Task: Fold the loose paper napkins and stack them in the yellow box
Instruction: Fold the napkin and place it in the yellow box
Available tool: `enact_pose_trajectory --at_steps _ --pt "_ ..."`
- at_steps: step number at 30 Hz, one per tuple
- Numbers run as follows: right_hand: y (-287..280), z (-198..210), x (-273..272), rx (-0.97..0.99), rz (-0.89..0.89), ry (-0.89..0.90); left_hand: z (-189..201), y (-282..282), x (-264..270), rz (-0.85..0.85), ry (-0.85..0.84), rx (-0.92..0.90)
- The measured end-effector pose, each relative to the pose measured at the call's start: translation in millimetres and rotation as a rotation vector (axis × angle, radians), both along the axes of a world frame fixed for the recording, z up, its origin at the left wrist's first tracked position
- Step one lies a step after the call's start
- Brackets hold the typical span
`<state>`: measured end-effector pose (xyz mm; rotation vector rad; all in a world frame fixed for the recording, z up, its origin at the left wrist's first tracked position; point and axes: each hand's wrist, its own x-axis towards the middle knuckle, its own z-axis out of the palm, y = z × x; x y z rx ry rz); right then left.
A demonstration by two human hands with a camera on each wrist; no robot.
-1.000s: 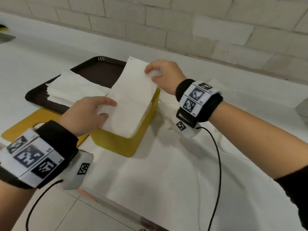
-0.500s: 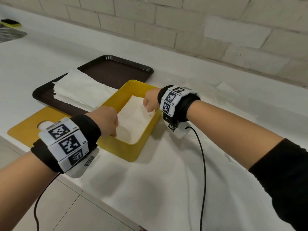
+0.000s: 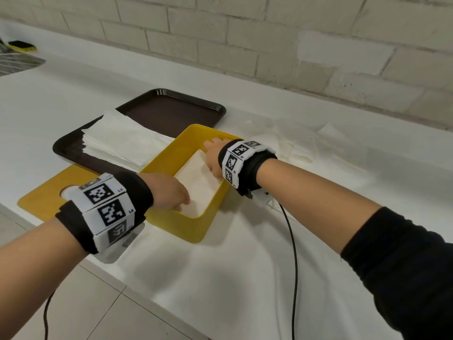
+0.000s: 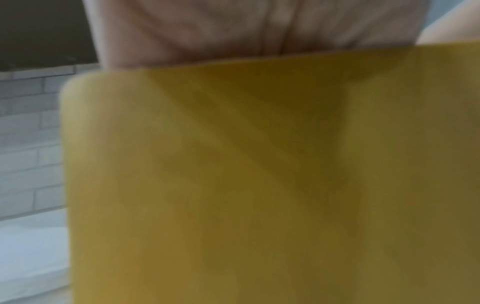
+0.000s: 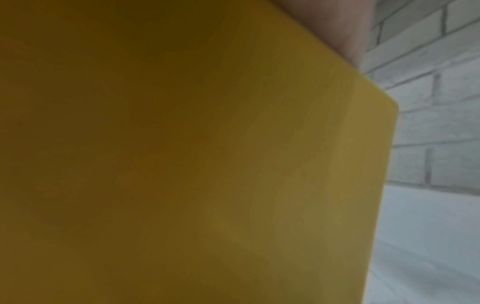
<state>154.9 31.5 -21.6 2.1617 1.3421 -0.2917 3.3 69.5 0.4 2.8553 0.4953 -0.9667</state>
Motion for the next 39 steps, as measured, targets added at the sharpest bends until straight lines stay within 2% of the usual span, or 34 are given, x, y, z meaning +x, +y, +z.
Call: enact_pose_trajectory --at_steps 2,5,7,10,12,15,17,19,20,22,25,29,34,36,39 --pt "-3.5 2.0 -2.0 -0.002 0.005 0.092 -3.4 0.1 0.3 0.002 0.023 -0.088" --pt "-4.0 4.0 0.0 -0.021 -0.069 0.295 -8.3 4.1 2.1 -0.015 0.126 -0.082" --pt "-2.7 7.0 -1.0 -0.014 -0.056 0.301 -8.1 1.4 4.8 0.024 0.130 -0.051" --pt "-10.9 8.2 -2.4 0.160 -0.127 0.385 -10.0 0.9 5.9 -0.028 0.120 -0.018" --pt "-18.5 19.0 -7.2 0.342 -0.125 0.358 -5.8 4.9 -0.8 -0.014 0.086 -0.036" --pt "-44.6 42.0 -11.9 0.558 -0.097 0.346 10.3 10.4 -20.9 0.107 -0.172 -0.191" --pt "-79.5 56.7 -15.5 0.691 -0.122 0.381 29.6 2.4 -34.5 0.201 -0.501 -0.294" --pt "-124.0 65.4 -18.8 0.847 -0.187 0.423 42.3 -9.4 -53.1 0.203 -0.876 -0.348" --pt "-147.3 66.5 -19.6 0.919 -0.238 0.445 48.1 -19.1 -59.7 0.210 -0.995 -0.400" --pt "-191.9 64.7 -19.2 1.006 -0.382 0.469 51.7 -39.3 -60.8 0.208 -1.075 -0.508" --pt "-251.3 54.0 -12.5 1.031 -0.591 0.436 44.6 -76.8 -36.4 0.130 -1.028 -0.601" --pt "-306.8 28.3 0.3 0.965 -0.830 0.361 23.6 -122.2 17.8 -0.002 -0.902 -0.571" --pt "-334.0 5.2 12.9 0.701 -0.988 0.337 -7.6 -150.0 81.9 -0.119 -0.515 -0.300" --pt "-335.3 -0.2 19.4 0.608 -0.993 0.317 -14.3 -156.8 99.4 -0.157 -0.445 -0.189" --pt "-331.6 -4.0 32.1 0.481 -0.984 0.307 -20.9 -160.6 121.2 -0.128 -0.361 -0.100"
